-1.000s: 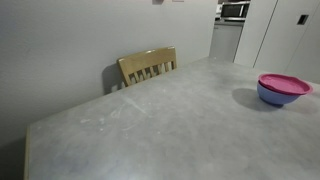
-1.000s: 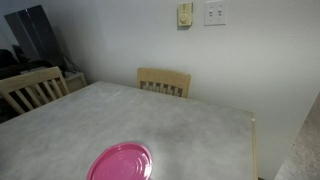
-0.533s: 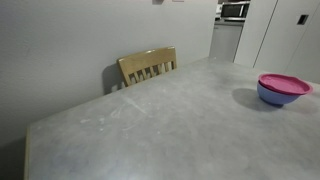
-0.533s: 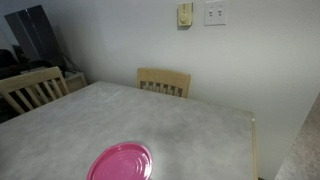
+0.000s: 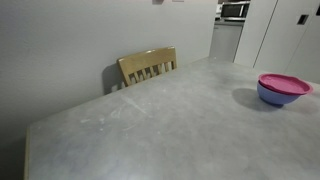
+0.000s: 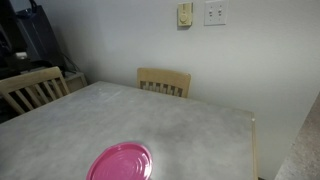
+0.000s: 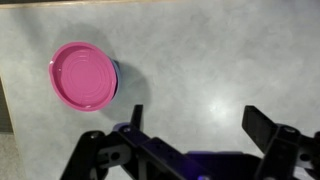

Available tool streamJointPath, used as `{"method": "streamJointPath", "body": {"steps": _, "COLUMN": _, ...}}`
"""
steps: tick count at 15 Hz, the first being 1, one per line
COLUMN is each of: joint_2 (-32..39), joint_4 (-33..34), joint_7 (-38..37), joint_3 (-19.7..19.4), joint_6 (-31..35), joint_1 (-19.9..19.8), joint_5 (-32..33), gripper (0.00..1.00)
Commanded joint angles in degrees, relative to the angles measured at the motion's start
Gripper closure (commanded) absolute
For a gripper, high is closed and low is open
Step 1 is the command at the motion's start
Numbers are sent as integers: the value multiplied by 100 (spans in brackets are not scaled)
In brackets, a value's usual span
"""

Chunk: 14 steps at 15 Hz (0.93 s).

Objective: Put the pink plate on the table

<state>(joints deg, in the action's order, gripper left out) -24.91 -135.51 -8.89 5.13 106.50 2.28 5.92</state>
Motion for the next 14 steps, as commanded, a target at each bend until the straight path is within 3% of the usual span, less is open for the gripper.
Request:
{"method": "streamJointPath", "body": {"steps": 1, "joint_2": 299, "joint_4": -201, "joint_7": 376, "joint_3": -282, "joint_6": 437, "joint_1": -127, "joint_5": 44, "gripper": 0}}
{"method": "streamJointPath", "body": {"steps": 6, "joint_2": 743, "joint_4": -401, "joint_7": 965, "joint_3": -775, "joint_6": 796, "joint_1": -340, "joint_5": 15, "gripper": 0}}
{"method": "streamJointPath", "body": {"steps": 7, "joint_2": 536, "joint_4": -347, "joint_7": 693, "joint_3": -599, "joint_6": 610, "joint_1": -254, "joint_5": 2, "gripper": 0}}
{"method": "streamJointPath", "body": {"steps": 12, "joint_2": 725, "joint_4": -373, "joint_7": 870, "joint_3": -744, "joint_6": 688, "joint_1": -344, "joint_5": 2, "gripper": 0}}
{"method": "streamJointPath", "body": {"steps": 14, "joint_2": 784, "joint_4": -326, "joint_7": 856, "joint_3": -642, "joint_6": 699, "joint_1": -381, "joint_5": 483, "gripper": 0}}
